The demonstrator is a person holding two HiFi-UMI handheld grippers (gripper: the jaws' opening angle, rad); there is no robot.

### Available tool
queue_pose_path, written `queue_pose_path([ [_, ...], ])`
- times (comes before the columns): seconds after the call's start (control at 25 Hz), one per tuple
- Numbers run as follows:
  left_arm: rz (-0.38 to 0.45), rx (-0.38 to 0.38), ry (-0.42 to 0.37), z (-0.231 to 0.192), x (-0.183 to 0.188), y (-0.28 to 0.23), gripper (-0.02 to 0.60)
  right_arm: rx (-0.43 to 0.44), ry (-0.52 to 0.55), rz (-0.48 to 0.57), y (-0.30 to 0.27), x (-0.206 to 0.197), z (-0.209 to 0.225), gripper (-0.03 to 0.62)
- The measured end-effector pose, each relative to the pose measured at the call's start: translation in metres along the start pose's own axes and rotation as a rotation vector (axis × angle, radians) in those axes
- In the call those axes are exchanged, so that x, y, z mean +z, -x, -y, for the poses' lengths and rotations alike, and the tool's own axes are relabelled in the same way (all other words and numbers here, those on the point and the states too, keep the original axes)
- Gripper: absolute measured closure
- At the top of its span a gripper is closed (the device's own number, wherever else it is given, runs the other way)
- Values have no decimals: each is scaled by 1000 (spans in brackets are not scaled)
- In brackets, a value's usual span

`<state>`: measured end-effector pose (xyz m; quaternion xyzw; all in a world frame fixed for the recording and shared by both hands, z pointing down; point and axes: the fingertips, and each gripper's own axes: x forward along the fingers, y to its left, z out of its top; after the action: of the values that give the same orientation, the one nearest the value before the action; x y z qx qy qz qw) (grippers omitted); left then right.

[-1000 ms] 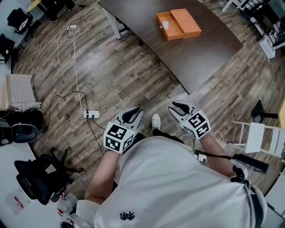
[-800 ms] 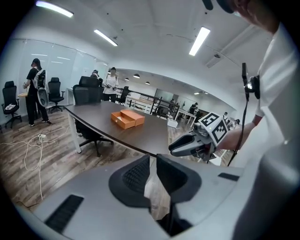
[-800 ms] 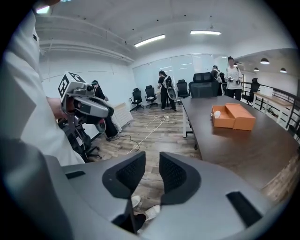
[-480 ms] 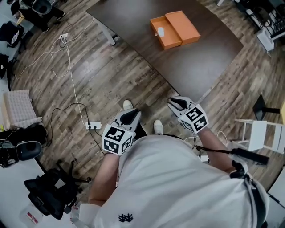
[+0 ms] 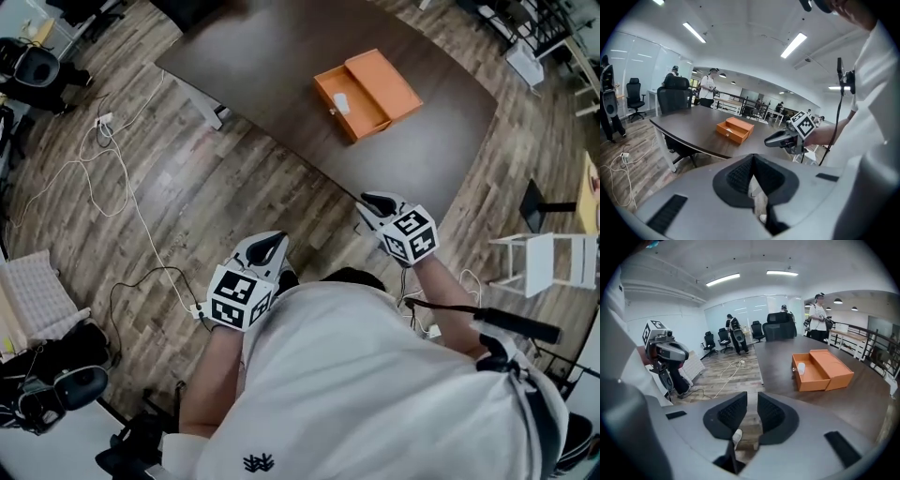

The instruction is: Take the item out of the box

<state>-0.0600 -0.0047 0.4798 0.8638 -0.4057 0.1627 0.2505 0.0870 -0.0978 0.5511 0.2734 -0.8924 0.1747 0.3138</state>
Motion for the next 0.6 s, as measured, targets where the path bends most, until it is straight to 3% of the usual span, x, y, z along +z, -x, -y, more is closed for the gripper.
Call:
queue_pose_path([
  [0.16, -32, -30, -24, -47, 4, 6, 574, -90, -66, 22, -33, 35, 34, 530],
  [0.36, -31, -35, 5, -86, 18, 3, 572, -168, -133, 19, -60, 68, 88, 530],
  [0.6, -21, 19, 23, -124, 56, -15, 572, -204, -164, -33, -98, 97, 159, 522],
])
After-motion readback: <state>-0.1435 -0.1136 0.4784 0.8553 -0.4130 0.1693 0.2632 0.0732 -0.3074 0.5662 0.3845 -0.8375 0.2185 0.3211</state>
